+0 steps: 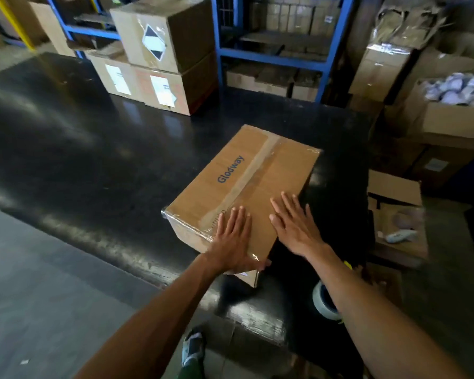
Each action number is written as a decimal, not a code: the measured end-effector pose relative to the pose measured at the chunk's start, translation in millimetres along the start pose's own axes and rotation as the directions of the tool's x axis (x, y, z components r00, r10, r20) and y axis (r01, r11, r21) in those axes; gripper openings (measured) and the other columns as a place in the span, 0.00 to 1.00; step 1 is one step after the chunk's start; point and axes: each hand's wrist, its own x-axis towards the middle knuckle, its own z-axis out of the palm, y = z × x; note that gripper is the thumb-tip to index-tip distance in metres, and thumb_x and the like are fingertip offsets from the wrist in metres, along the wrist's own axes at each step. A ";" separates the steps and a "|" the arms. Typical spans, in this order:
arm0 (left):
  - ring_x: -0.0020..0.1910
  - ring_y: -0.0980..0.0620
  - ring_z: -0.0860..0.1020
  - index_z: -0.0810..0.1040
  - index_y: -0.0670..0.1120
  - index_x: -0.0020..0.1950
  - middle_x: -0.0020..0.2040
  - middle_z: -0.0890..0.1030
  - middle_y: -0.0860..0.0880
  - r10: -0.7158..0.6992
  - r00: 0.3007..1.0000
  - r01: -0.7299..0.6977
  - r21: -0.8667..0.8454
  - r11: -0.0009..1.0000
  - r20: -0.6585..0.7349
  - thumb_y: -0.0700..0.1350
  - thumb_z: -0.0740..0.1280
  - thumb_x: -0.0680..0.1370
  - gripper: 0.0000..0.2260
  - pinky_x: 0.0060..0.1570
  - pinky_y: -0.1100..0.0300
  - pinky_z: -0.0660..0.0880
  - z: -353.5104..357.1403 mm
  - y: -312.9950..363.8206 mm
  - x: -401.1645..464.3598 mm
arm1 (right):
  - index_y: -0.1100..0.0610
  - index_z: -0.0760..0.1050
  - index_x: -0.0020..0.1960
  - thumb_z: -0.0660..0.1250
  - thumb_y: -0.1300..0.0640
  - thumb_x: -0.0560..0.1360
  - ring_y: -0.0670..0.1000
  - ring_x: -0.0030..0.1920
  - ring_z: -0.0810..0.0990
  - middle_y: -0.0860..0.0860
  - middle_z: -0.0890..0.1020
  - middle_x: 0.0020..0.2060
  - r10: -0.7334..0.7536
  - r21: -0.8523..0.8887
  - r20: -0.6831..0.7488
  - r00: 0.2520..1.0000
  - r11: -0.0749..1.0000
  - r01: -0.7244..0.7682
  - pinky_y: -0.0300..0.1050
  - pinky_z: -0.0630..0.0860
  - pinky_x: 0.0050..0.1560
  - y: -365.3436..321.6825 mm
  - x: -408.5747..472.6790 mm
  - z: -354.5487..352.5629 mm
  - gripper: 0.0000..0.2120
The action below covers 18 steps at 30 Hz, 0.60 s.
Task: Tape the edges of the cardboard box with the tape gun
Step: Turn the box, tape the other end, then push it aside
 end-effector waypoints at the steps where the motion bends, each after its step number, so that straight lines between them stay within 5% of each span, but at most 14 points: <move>1: 0.78 0.40 0.32 0.36 0.40 0.80 0.80 0.33 0.38 0.045 0.998 -0.046 0.024 0.999 0.034 0.82 0.50 0.65 0.61 0.76 0.37 0.36 -3.9 -19.7 -1.6 | 0.46 0.50 0.79 0.40 0.38 0.80 0.55 0.79 0.45 0.51 0.49 0.80 0.028 -0.010 -0.033 0.999 1.000 -0.029 0.61 0.42 0.76 -13.0 -1.7 8.6 0.30; 3: 0.77 0.43 0.28 0.31 0.44 0.79 0.78 0.29 0.42 0.120 0.988 -0.125 0.046 0.991 0.099 0.81 0.56 0.66 0.60 0.76 0.39 0.34 -15.1 -55.6 -4.0 | 0.49 0.58 0.78 0.42 0.37 0.79 0.61 0.77 0.55 0.57 0.59 0.78 0.069 -0.038 -0.111 0.991 0.997 -0.073 0.63 0.49 0.74 -40.3 -6.9 19.8 0.31; 6: 0.75 0.43 0.25 0.28 0.51 0.79 0.77 0.26 0.48 0.177 0.963 -0.195 0.072 0.978 0.204 0.74 0.66 0.68 0.59 0.73 0.40 0.28 -38.2 -104.8 -5.8 | 0.52 0.71 0.71 0.49 0.36 0.78 0.64 0.61 0.72 0.62 0.75 0.63 -0.017 -0.184 -0.209 0.978 0.983 -0.023 0.60 0.65 0.65 -68.5 -8.0 15.2 0.30; 9: 0.73 0.42 0.24 0.29 0.56 0.79 0.75 0.24 0.48 0.119 0.938 -0.161 0.106 0.981 0.325 0.63 0.73 0.70 0.58 0.70 0.42 0.26 -61.0 -146.6 -0.4 | 0.47 0.75 0.65 0.51 0.35 0.77 0.60 0.55 0.74 0.57 0.76 0.55 -0.059 -0.176 -0.286 0.956 0.984 0.008 0.54 0.67 0.58 -71.4 5.1 -7.0 0.26; 11: 0.72 0.40 0.23 0.29 0.57 0.78 0.75 0.23 0.45 0.070 0.927 -0.103 0.069 0.992 0.369 0.58 0.74 0.72 0.56 0.71 0.39 0.28 -65.3 -161.5 7.3 | 0.43 0.65 0.73 0.47 0.31 0.76 0.61 0.69 0.65 0.58 0.68 0.70 0.094 -0.149 -0.189 0.978 0.981 -0.123 0.58 0.60 0.69 -59.3 18.3 -15.6 0.31; 13: 0.72 0.39 0.23 0.30 0.58 0.79 0.76 0.24 0.44 0.061 0.933 -0.058 -0.019 0.998 0.356 0.60 0.70 0.75 0.51 0.72 0.37 0.29 -58.3 -169.1 14.5 | 0.39 0.47 0.78 0.39 0.27 0.74 0.62 0.77 0.45 0.55 0.48 0.79 0.280 -0.117 -0.084 0.956 0.950 -0.289 0.64 0.42 0.74 -46.1 25.7 -10.4 0.35; 15: 0.72 0.38 0.23 0.29 0.58 0.78 0.76 0.24 0.44 0.083 0.952 -0.077 -0.031 0.997 0.295 0.68 0.64 0.76 0.48 0.72 0.37 0.29 -49.1 -175.1 21.2 | 0.37 0.36 0.77 0.33 0.25 0.71 0.62 0.77 0.36 0.53 0.38 0.79 0.412 -0.051 -0.038 0.910 0.909 -0.413 0.67 0.36 0.73 -41.8 26.0 -0.6 0.37; 18: 0.73 0.37 0.24 0.28 0.59 0.78 0.77 0.25 0.45 0.124 0.979 -0.133 0.046 0.990 0.161 0.77 0.55 0.73 0.47 0.72 0.40 0.27 -40.1 -188.9 36.2 | 0.36 0.33 0.76 0.31 0.25 0.70 0.63 0.77 0.35 0.53 0.36 0.79 0.497 -0.004 -0.067 0.865 0.867 -0.498 0.68 0.35 0.72 -52.3 27.1 6.7 0.37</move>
